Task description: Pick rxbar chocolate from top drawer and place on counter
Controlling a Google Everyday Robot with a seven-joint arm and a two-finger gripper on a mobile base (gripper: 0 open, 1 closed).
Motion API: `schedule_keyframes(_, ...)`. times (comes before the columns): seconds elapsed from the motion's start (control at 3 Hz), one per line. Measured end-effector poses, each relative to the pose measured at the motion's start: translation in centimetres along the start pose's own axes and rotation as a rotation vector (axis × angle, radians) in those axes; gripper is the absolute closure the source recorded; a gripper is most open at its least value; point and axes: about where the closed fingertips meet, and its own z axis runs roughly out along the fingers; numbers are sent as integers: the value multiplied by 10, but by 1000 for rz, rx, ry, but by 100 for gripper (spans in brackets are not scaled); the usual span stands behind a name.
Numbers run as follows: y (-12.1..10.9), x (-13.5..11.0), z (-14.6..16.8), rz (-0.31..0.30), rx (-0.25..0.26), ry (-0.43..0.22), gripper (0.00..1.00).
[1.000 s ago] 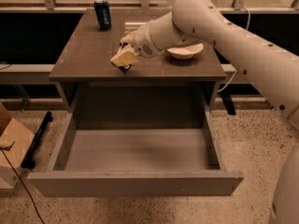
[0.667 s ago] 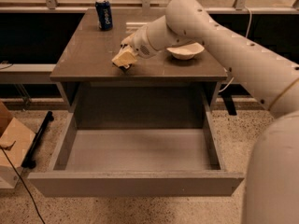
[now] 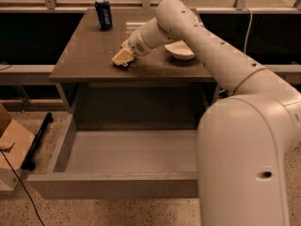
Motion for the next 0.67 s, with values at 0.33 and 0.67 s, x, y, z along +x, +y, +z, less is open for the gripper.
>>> schedule_keyframes(0.33,-10,2,12,20,-28,18,27)
schedule_keyframes(0.67,-10,1,11,20,-28,18,4)
